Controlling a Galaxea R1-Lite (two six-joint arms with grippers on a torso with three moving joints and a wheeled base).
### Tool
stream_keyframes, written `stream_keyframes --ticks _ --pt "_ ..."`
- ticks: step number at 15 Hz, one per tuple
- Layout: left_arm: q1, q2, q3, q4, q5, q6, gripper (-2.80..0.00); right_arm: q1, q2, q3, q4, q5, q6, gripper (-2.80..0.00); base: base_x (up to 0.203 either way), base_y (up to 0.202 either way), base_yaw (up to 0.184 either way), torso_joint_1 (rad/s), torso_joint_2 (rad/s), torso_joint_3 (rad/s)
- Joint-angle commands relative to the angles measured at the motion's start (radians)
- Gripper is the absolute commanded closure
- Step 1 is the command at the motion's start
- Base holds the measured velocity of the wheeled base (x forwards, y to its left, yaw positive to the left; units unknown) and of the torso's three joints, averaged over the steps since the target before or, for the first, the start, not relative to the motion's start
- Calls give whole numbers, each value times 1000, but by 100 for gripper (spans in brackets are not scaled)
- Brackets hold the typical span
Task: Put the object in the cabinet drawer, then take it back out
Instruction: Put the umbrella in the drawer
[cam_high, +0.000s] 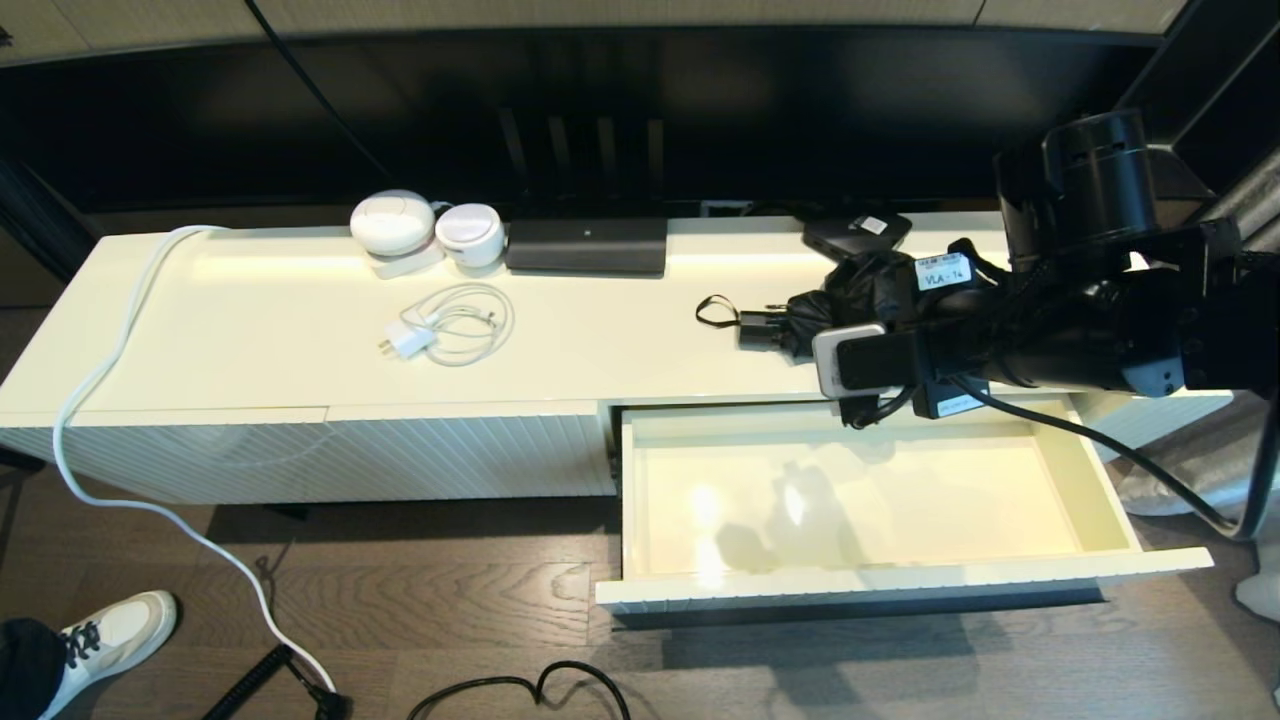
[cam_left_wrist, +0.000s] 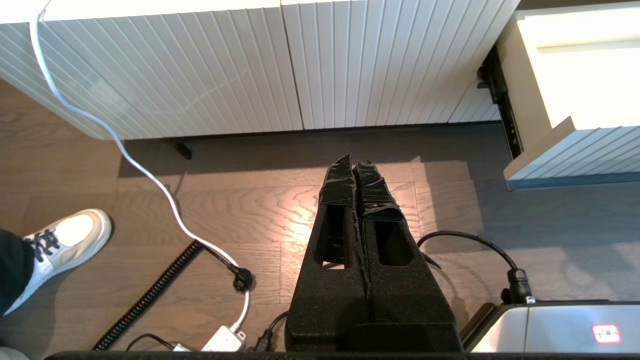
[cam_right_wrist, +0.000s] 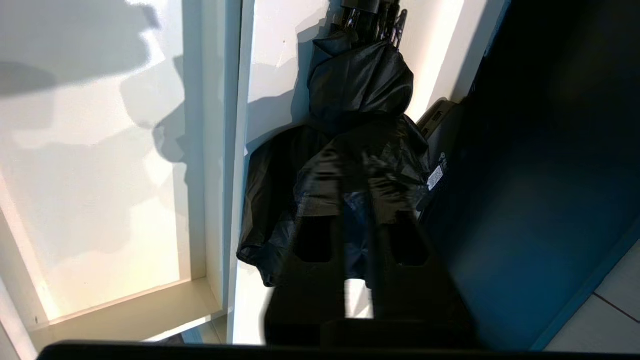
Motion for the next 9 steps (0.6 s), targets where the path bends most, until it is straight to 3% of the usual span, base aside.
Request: stream_keyframes --ticks 1,9 --pt "-1 2 2 0 0 0 0 0 15 -3 0 -1 -15 -280 0 0 0 0 0 0" --pt "1 2 2 0 0 0 0 -15 146 -160 3 1 -27 -280 0 0 0 0 0 0"
